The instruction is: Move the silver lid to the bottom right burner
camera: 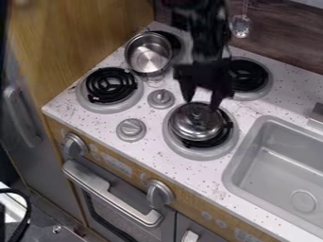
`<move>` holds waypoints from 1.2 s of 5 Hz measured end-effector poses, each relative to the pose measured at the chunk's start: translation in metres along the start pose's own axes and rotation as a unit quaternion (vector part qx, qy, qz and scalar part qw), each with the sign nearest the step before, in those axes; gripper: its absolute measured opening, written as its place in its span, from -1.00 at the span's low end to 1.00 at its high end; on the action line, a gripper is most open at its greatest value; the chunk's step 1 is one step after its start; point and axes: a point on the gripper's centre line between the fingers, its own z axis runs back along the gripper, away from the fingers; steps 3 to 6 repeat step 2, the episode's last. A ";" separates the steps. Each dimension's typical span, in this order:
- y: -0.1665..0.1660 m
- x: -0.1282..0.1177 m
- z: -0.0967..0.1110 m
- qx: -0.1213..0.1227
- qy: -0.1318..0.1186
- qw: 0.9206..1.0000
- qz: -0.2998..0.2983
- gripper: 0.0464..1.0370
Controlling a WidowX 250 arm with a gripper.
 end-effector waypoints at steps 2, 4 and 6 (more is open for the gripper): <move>0.029 -0.013 0.035 0.004 0.030 0.999 0.041 0.92; 0.029 -0.013 0.035 0.004 0.030 0.999 0.041 0.92; 0.029 -0.013 0.035 0.004 0.030 0.999 0.041 0.92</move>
